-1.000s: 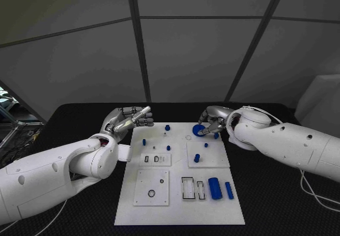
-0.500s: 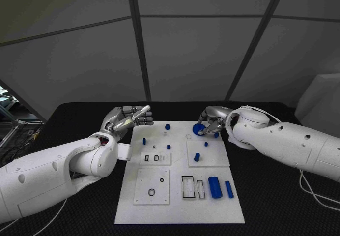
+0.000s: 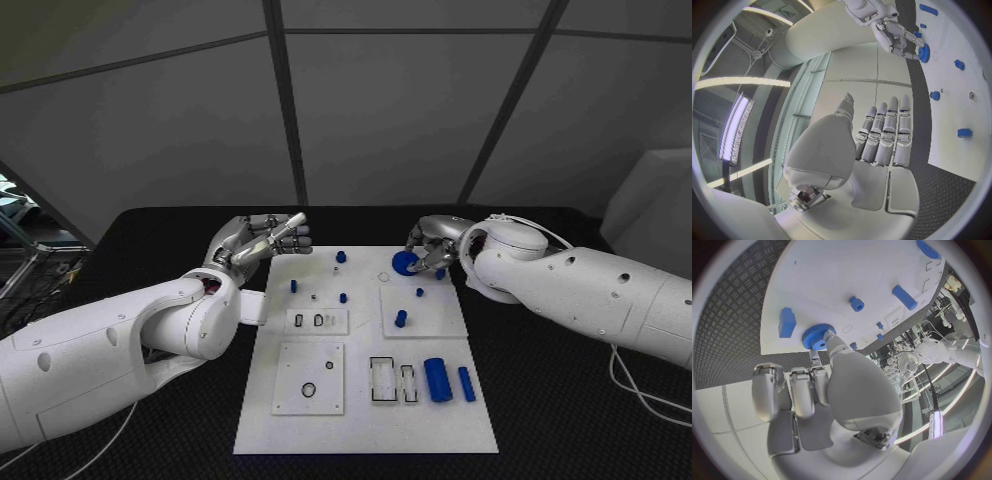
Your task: Assemble the parts on the task board
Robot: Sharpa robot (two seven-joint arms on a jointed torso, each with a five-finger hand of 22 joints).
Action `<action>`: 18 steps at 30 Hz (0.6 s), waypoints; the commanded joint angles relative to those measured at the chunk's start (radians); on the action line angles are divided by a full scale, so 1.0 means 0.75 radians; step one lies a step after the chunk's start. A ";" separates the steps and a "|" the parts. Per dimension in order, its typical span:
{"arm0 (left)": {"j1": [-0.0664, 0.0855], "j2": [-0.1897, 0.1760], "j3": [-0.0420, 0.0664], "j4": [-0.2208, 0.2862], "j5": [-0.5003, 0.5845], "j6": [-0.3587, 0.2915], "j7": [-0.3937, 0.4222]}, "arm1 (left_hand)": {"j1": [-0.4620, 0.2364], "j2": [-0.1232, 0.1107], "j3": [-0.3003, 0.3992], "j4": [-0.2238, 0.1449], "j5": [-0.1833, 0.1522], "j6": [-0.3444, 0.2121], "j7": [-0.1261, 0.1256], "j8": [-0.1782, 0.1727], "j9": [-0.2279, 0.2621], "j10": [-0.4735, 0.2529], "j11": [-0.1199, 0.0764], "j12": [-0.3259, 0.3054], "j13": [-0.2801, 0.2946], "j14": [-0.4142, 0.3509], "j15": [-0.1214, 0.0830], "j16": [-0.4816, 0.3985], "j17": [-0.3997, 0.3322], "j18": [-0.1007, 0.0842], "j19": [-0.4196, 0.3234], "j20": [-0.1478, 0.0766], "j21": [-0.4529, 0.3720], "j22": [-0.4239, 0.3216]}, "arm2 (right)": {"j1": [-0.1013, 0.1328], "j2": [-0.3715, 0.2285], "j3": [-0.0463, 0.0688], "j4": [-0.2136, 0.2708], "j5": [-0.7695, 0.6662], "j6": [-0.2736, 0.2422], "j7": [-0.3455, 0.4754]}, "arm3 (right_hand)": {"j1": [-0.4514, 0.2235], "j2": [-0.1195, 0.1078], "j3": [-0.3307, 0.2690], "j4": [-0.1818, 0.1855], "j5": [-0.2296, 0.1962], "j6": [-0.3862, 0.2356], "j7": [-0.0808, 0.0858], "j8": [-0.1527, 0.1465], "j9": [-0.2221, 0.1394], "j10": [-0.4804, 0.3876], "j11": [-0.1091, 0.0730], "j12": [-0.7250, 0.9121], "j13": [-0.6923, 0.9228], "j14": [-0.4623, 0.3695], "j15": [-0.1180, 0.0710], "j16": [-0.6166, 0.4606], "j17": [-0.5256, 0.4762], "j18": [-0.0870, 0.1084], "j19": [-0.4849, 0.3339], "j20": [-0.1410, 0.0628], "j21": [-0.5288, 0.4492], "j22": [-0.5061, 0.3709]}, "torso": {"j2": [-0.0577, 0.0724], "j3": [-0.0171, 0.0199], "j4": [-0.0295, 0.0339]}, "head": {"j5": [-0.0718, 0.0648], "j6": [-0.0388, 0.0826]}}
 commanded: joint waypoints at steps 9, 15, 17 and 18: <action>0.002 0.001 0.002 0.000 -0.007 0.013 -0.001 | 0.000 0.009 -0.002 -0.008 -0.004 -0.002 0.007 -0.005 -0.001 -0.002 0.010 -0.009 0.001 0.001 0.000 -0.004 0.002 -0.020 -0.008 0.002 0.008 0.002 | -0.004 0.011 -0.019 -0.004 -0.025 0.059 0.020 | 0.012 -0.003 0.007 -0.006 -0.010 0.006 0.000 0.009 -0.002 0.045 -0.006 0.008 0.235 0.139 0.001 0.006 0.351 -0.009 0.026 -0.003 0.008 0.161 | 0.000 -0.0005 0.0005 | 0.000 -0.005; 0.002 -0.001 0.002 0.001 -0.007 0.016 -0.003 | 0.000 0.009 -0.002 -0.008 -0.004 -0.002 0.007 -0.005 -0.001 -0.002 0.010 -0.009 0.001 0.001 0.000 -0.004 0.002 -0.020 -0.008 0.002 0.008 0.002 | -0.005 0.007 -0.029 -0.003 -0.026 0.032 0.006 | -0.007 0.007 0.021 -0.004 -0.009 0.036 -0.005 0.020 0.000 0.054 -0.010 0.014 0.245 0.139 -0.003 0.006 0.351 -0.011 0.031 -0.005 0.012 0.169 | 0.000 -0.0006 -0.0002 | -0.001 -0.008; 0.002 -0.001 0.002 0.001 -0.007 0.017 -0.003 | -0.002 0.011 -0.002 -0.008 -0.004 -0.002 0.008 -0.006 -0.001 -0.002 0.011 -0.010 0.001 0.001 0.000 -0.005 0.002 -0.020 -0.008 0.002 0.009 0.003 | -0.005 0.005 -0.031 -0.004 -0.026 0.007 0.003 | -0.021 0.020 0.038 -0.001 -0.005 0.069 -0.009 0.028 0.001 0.063 -0.014 0.020 0.254 0.139 -0.007 0.006 0.351 -0.012 0.034 -0.008 0.015 0.175 | -0.001 -0.0004 -0.0006 | -0.001 -0.007; 0.002 -0.001 0.002 0.001 -0.007 0.017 -0.004 | -0.002 0.011 -0.002 -0.008 -0.004 -0.002 0.008 -0.006 -0.001 -0.002 0.011 -0.010 0.001 0.001 0.000 -0.005 0.002 -0.020 -0.008 0.002 0.009 0.003 | -0.005 0.003 -0.031 -0.004 -0.027 -0.005 0.003 | -0.026 0.024 0.044 0.000 -0.004 0.081 -0.010 0.030 0.001 0.065 -0.015 0.022 0.257 0.139 -0.008 0.006 0.351 -0.012 0.035 -0.009 0.015 0.176 | -0.001 -0.0005 -0.0004 | -0.001 -0.008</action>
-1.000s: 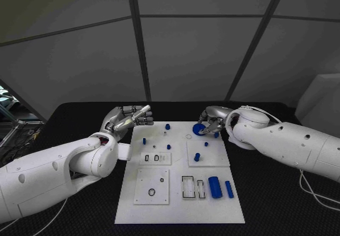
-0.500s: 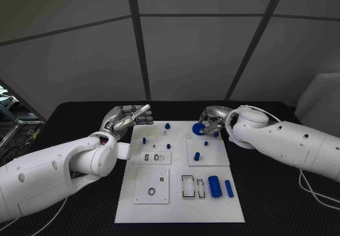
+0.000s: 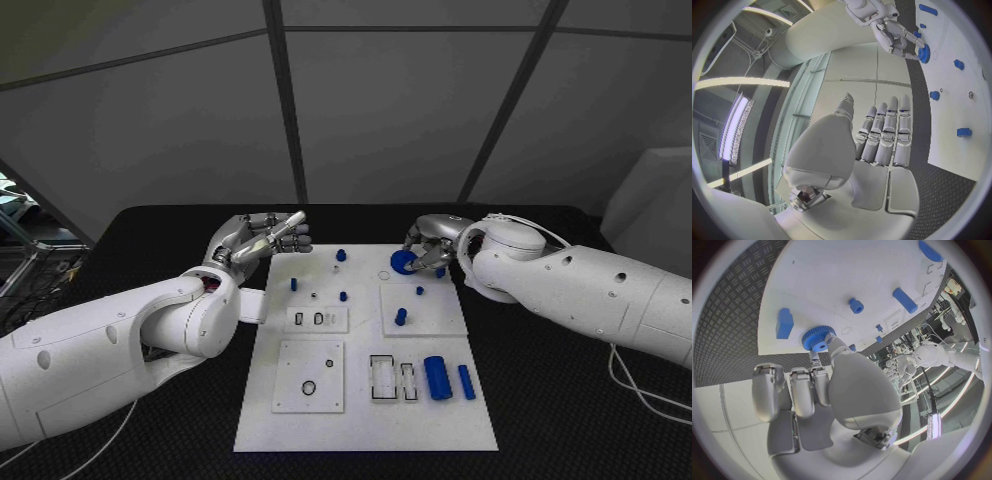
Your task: Assemble the parts on the task board
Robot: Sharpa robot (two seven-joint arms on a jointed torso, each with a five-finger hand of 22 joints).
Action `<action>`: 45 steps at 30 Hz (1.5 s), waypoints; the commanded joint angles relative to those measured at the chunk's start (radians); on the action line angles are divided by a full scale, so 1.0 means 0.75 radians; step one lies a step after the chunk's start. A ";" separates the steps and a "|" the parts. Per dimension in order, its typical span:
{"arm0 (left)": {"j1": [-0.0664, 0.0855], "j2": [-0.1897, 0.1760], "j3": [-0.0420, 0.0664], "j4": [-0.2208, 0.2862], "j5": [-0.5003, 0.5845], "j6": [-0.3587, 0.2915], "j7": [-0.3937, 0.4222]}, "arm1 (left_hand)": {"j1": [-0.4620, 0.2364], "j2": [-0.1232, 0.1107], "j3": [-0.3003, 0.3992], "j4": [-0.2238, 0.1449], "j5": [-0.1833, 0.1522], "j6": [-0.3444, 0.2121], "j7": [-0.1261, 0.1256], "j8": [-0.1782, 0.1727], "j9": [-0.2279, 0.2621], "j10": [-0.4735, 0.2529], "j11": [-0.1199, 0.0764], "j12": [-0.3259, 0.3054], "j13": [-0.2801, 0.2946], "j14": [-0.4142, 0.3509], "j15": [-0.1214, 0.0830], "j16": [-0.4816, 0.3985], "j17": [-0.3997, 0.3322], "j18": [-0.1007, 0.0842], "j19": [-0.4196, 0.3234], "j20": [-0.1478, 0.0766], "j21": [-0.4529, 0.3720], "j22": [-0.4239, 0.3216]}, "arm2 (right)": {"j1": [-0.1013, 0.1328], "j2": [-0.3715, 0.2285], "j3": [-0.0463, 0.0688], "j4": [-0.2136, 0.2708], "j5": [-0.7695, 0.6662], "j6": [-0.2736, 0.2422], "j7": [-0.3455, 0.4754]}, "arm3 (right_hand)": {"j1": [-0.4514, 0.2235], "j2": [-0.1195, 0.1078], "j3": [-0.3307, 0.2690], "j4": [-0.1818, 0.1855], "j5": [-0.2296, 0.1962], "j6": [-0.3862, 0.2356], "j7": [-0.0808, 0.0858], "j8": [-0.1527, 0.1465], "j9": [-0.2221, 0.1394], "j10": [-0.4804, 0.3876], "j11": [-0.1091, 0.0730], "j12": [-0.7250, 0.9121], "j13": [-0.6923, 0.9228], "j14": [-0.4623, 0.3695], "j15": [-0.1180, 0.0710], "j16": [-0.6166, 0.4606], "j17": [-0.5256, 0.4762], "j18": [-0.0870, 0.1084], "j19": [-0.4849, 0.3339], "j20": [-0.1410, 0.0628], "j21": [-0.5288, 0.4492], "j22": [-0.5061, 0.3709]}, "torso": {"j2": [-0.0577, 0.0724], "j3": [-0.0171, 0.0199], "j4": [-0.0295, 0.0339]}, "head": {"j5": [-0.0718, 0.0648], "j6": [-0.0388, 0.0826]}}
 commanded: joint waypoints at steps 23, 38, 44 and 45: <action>0.002 -0.003 0.002 -0.008 -0.006 0.025 -0.004 | -0.001 0.012 -0.001 -0.009 -0.004 -0.003 0.008 -0.006 -0.001 -0.003 0.011 -0.005 0.001 0.001 0.000 -0.006 0.002 -0.020 -0.008 0.003 0.009 0.002 | -0.011 -0.050 -0.009 0.217 -0.048 -0.293 0.040 | -0.032 0.010 0.087 -0.021 0.013 0.113 -0.013 -0.014 -0.001 0.089 -0.021 0.026 0.288 0.139 -0.019 0.006 0.351 -0.023 0.068 -0.021 0.028 0.228 | -0.002 -0.0014 -0.0007 | 0.013 0.011; 0.003 -0.003 0.002 -0.015 -0.006 0.028 -0.002 | 0.000 0.013 -0.001 -0.011 -0.004 -0.003 0.009 -0.007 -0.001 -0.003 0.011 -0.006 0.001 0.001 0.001 -0.007 0.002 -0.020 -0.009 0.003 0.010 0.002 | -0.010 0.119 -0.011 0.215 -0.204 -0.305 -0.007 | -0.039 0.000 0.094 -0.024 0.014 0.119 -0.013 -0.023 -0.002 0.088 -0.021 0.025 0.287 0.139 -0.018 0.006 0.351 -0.029 0.083 -0.020 0.039 0.252 | 0.003 -0.0013 0.0044 | 0.039 0.012; 0.003 0.000 0.002 -0.016 -0.006 0.028 -0.002 | 0.000 0.013 -0.001 -0.011 -0.004 -0.003 0.009 -0.007 -0.001 -0.003 0.011 -0.006 0.001 0.001 0.001 -0.007 0.002 -0.020 -0.009 0.003 0.010 0.002 | -0.012 0.188 -0.012 0.164 -0.240 -0.289 -0.019 | -0.040 -0.002 0.099 -0.026 0.014 0.120 -0.013 -0.027 -0.002 0.086 -0.021 0.023 0.285 0.139 -0.018 0.006 0.351 -0.029 0.085 -0.020 0.040 0.255 | 0.003 -0.0007 0.0031 | 0.043 0.010; 0.003 0.000 0.002 -0.016 -0.006 0.028 -0.002 | 0.000 0.013 -0.001 -0.011 -0.004 -0.003 0.009 -0.007 -0.001 -0.003 0.011 -0.006 0.001 0.001 0.001 -0.007 0.002 -0.020 -0.009 0.003 0.010 0.002 | -0.012 0.198 -0.013 0.153 -0.246 -0.286 -0.022 | -0.040 -0.002 0.099 -0.026 0.014 0.120 -0.013 -0.027 -0.002 0.086 -0.021 0.023 0.285 0.139 -0.018 0.006 0.351 -0.029 0.085 -0.020 0.040 0.255 | 0.003 -0.0008 0.0032 | 0.045 0.009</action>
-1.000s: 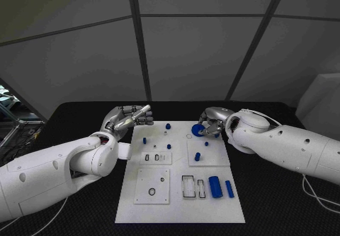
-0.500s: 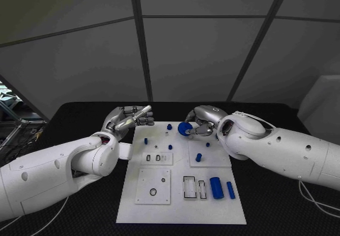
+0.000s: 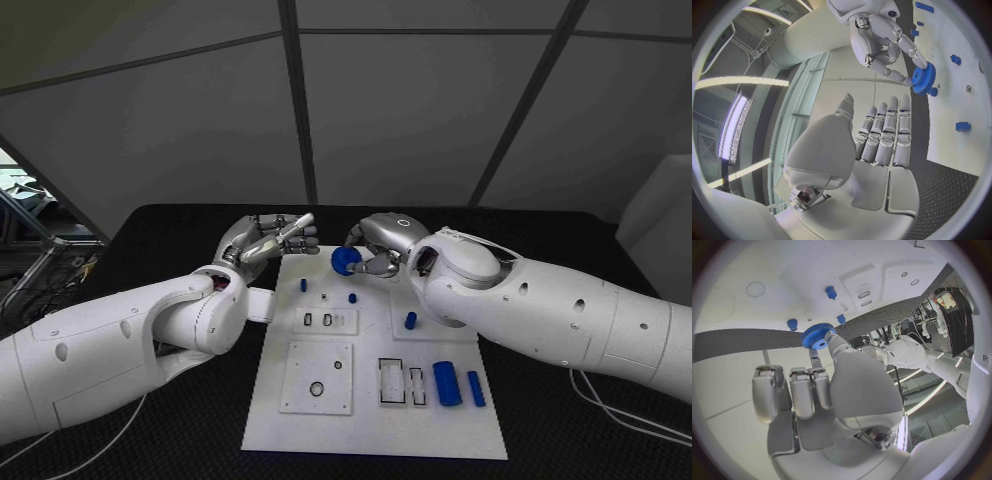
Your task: Assemble the parts on the task board
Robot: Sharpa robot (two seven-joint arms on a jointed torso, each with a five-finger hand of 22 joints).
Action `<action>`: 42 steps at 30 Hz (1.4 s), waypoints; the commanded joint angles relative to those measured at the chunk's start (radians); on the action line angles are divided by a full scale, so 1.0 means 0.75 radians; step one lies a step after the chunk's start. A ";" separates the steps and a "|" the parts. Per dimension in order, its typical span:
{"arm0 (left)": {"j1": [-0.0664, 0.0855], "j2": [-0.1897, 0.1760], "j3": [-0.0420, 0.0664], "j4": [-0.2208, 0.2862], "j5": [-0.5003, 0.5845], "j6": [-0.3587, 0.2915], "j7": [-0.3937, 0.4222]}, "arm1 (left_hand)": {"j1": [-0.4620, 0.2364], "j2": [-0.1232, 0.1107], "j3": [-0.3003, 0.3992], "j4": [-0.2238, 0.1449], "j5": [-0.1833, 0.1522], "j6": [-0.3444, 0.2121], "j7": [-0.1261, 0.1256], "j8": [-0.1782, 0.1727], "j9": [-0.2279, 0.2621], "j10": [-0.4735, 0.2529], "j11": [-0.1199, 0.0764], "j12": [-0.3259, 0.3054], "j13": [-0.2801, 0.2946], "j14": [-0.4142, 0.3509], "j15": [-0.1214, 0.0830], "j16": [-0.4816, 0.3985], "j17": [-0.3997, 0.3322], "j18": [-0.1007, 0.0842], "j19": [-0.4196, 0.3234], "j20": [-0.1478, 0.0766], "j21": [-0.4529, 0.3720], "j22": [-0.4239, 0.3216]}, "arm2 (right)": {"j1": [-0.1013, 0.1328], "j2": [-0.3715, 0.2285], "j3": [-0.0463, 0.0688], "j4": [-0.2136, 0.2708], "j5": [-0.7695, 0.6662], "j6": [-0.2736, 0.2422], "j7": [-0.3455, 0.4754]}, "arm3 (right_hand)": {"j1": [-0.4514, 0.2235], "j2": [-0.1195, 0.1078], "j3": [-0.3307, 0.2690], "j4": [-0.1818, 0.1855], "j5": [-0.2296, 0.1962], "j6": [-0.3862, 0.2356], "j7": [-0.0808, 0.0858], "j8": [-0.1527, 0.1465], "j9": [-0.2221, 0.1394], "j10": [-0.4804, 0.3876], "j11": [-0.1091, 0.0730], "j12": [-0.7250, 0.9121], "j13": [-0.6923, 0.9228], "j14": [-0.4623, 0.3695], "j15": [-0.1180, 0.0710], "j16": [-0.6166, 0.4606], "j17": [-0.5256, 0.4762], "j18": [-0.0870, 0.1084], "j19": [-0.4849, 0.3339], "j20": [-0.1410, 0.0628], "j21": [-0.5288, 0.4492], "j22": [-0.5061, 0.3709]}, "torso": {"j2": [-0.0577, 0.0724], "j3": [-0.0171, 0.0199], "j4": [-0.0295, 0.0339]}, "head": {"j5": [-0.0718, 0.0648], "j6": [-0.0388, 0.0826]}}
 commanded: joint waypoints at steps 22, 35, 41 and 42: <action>0.009 0.009 0.002 -0.001 -0.006 0.013 0.007 | 0.005 0.017 0.002 -0.016 -0.004 -0.003 0.009 -0.008 -0.001 0.002 0.007 -0.007 0.001 0.001 0.001 -0.009 0.003 -0.020 -0.011 0.003 0.007 0.002 | -0.008 0.087 -0.045 -0.131 -0.088 0.092 -0.023 | -0.028 -0.021 0.019 -0.002 -0.010 0.026 -0.018 -0.025 0.001 0.075 -0.004 -0.006 0.278 0.139 -0.005 0.006 0.351 -0.008 0.082 -0.004 0.010 0.257 | -0.002 0.0017 -0.0037 | 0.013 -0.013; 0.011 0.012 0.003 -0.003 -0.006 0.015 0.008 | 0.007 0.018 0.003 -0.018 -0.004 -0.002 0.009 -0.009 -0.001 0.002 0.007 -0.007 0.001 0.001 0.001 -0.010 0.003 -0.020 -0.011 0.004 0.008 0.002 | -0.012 0.109 -0.047 -0.157 -0.100 0.061 -0.033 | -0.059 -0.042 0.029 -0.002 -0.030 -0.020 -0.008 -0.078 -0.002 0.057 0.005 -0.023 0.257 0.139 0.003 0.006 0.351 -0.008 0.081 0.003 0.009 0.256 | -0.003 0.0010 -0.0033 | 0.015 -0.019; 0.012 0.010 0.003 -0.003 -0.006 0.016 0.006 | 0.007 0.018 0.003 -0.018 -0.004 -0.002 0.009 -0.009 -0.001 0.002 0.007 -0.007 0.001 0.001 0.001 -0.010 0.003 -0.020 -0.011 0.004 0.008 0.002 | -0.012 0.116 -0.047 -0.165 -0.100 0.071 -0.041 | -0.084 -0.055 0.025 -0.003 -0.084 -0.103 -0.004 -0.138 -0.003 0.044 0.010 -0.034 0.244 0.139 0.008 0.006 0.351 -0.008 0.080 0.008 0.009 0.257 | -0.003 0.0017 -0.0041 | 0.016 -0.019; 0.012 0.010 0.003 -0.003 -0.006 0.017 0.006 | 0.007 0.018 0.003 -0.018 -0.004 -0.002 0.009 -0.009 -0.001 0.002 0.007 -0.007 0.001 0.001 0.001 -0.010 0.003 -0.020 -0.011 0.004 0.008 0.002 | -0.012 0.116 -0.047 -0.166 -0.100 0.072 -0.042 | -0.086 -0.057 0.024 -0.003 -0.093 -0.112 -0.003 -0.145 -0.003 0.043 0.011 -0.035 0.243 0.139 0.008 0.006 0.351 -0.008 0.080 0.009 0.009 0.257 | -0.003 0.0017 -0.0041 | 0.016 -0.019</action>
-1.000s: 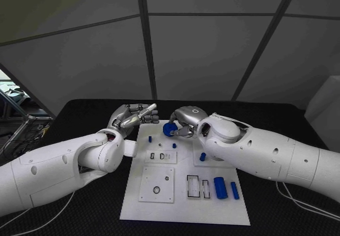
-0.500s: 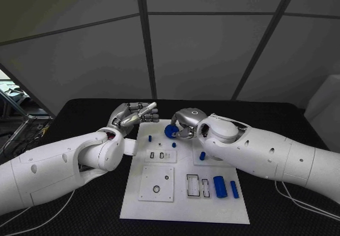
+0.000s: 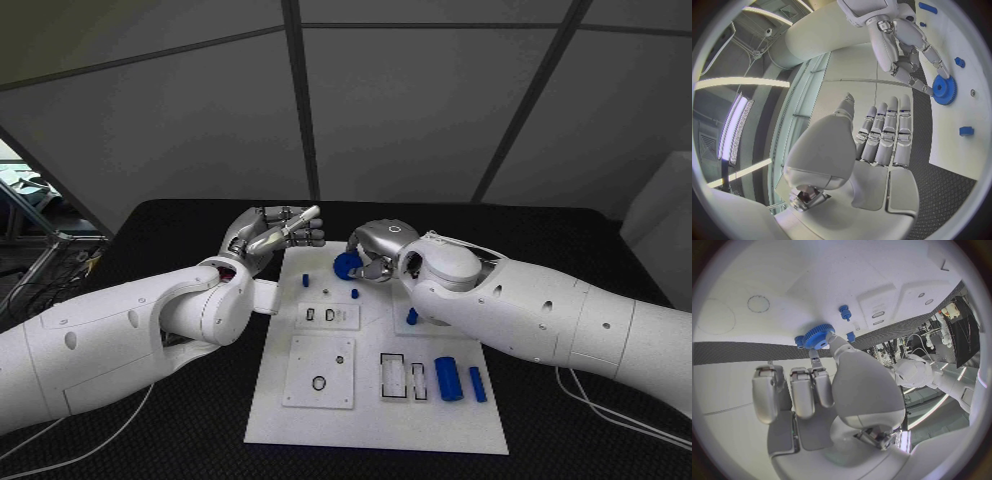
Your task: Assemble the parts on the task board
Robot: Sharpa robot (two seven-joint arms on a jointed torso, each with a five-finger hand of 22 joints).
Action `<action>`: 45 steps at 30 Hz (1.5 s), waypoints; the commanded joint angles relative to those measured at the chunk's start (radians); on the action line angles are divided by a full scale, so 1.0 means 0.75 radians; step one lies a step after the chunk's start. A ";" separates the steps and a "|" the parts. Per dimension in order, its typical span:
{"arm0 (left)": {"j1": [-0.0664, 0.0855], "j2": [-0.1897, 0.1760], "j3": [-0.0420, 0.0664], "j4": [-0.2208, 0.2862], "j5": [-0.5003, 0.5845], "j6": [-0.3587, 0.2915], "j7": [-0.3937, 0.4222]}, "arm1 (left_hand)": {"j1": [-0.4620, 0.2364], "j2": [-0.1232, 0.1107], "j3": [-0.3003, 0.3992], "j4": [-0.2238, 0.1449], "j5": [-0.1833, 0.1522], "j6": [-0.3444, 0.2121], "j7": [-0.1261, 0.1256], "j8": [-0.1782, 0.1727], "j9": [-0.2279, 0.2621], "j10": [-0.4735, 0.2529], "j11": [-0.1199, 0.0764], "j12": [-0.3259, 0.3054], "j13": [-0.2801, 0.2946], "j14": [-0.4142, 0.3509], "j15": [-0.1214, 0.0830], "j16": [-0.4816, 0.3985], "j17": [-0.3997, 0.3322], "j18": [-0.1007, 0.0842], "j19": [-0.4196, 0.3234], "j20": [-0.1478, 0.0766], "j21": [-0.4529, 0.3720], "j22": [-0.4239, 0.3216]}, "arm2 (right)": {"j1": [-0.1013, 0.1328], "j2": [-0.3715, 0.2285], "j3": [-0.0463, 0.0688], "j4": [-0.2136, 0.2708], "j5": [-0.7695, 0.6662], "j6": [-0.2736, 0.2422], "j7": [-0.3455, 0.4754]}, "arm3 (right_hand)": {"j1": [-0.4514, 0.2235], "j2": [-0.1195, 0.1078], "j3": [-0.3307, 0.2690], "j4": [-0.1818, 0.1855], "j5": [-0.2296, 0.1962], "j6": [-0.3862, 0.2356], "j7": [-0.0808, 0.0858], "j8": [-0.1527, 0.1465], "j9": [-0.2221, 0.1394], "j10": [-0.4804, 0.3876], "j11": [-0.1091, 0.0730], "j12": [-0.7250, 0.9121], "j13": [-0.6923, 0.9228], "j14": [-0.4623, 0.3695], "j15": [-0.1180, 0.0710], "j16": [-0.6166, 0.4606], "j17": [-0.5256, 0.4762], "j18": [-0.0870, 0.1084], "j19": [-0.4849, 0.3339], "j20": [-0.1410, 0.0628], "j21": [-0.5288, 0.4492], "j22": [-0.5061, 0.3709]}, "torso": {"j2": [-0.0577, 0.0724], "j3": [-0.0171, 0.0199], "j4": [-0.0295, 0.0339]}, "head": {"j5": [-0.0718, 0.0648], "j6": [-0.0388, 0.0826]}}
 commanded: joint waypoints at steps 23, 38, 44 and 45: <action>0.006 0.000 0.002 -0.002 -0.006 0.021 -0.005 | 0.021 0.034 0.018 -0.026 -0.002 -0.002 0.010 -0.014 -0.001 0.000 0.007 -0.013 0.001 0.000 0.002 -0.014 0.007 -0.019 -0.013 0.000 0.014 0.005 | 0.004 -0.011 0.001 -0.017 0.107 0.196 -0.014 | -0.287 0.059 -0.070 0.186 -0.018 -0.009 0.002 -0.053 0.014 0.053 0.014 0.000 0.257 0.139 0.012 0.006 0.351 -0.010 0.085 0.014 0.006 0.265 | 0.000 0.0006 -0.0006 | -0.003 0.000; 0.006 -0.004 0.002 -0.003 -0.007 0.023 -0.012 | 0.032 0.040 0.031 -0.039 -0.002 -0.003 0.010 -0.018 -0.001 -0.001 0.007 -0.016 0.000 0.000 0.002 -0.018 0.009 -0.019 -0.016 0.000 0.018 0.007 | 0.004 -0.091 0.001 0.048 0.120 -0.054 -0.025 | -0.261 0.062 -0.076 0.163 0.057 0.006 0.010 -0.064 0.015 0.059 0.020 0.004 0.264 0.139 0.018 0.006 0.351 -0.015 0.099 0.019 0.016 0.286 | -0.001 0.0007 -0.0012 | -0.001 0.002; 0.006 -0.006 0.002 -0.004 -0.007 0.024 -0.012 | 0.032 0.040 0.031 -0.039 -0.002 -0.003 0.010 -0.018 -0.001 -0.001 0.007 -0.016 0.000 0.000 0.002 -0.018 0.009 -0.019 -0.016 0.000 0.018 0.007 | 0.003 -0.215 0.001 0.154 0.216 -0.212 0.072 | -0.208 0.054 -0.065 0.125 0.102 0.023 0.006 -0.063 0.017 0.058 0.016 0.002 0.263 0.139 0.014 0.006 0.351 -0.015 0.098 0.016 0.015 0.285 | -0.003 0.0009 -0.0025 | -0.005 0.008; 0.006 -0.007 0.002 -0.004 -0.007 0.024 -0.012 | 0.032 0.040 0.031 -0.039 -0.002 -0.003 0.010 -0.018 -0.001 -0.001 0.007 -0.016 0.000 0.000 0.002 -0.018 0.009 -0.019 -0.016 0.000 0.018 0.007 | 0.003 -0.248 0.001 0.176 0.267 -0.231 0.111 | -0.195 0.050 -0.063 0.115 0.104 0.025 0.006 -0.063 0.017 0.054 0.016 -0.001 0.258 0.139 0.013 0.006 0.351 -0.013 0.092 0.015 0.011 0.275 | -0.005 0.0010 -0.0053 | -0.005 0.010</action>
